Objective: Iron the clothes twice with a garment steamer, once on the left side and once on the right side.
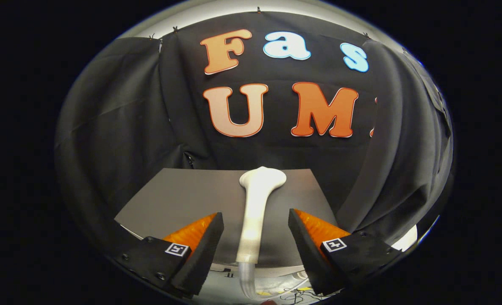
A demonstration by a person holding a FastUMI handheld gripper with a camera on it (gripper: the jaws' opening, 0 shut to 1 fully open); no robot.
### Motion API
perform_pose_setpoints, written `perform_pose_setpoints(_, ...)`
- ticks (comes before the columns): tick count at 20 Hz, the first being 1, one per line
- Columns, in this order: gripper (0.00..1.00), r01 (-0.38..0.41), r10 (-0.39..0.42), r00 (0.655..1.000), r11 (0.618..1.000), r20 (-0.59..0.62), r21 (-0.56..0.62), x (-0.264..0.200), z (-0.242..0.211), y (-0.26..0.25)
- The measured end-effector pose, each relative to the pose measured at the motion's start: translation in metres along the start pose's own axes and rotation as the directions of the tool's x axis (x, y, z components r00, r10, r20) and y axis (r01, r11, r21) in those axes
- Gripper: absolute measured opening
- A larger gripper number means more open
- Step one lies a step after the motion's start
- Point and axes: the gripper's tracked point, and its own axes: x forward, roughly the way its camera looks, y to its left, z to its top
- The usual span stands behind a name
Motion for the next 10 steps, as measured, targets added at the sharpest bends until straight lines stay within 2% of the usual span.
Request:
perform_pose_setpoints(5,0.99,0.015,-0.018,0.997,0.999,-0.075,-0.038,0.046,-0.011,0.005)
perform_pose_setpoints(10,0.9,0.04,-0.047,0.99,0.998,-0.137,-0.051,0.071,-0.023,0.004)
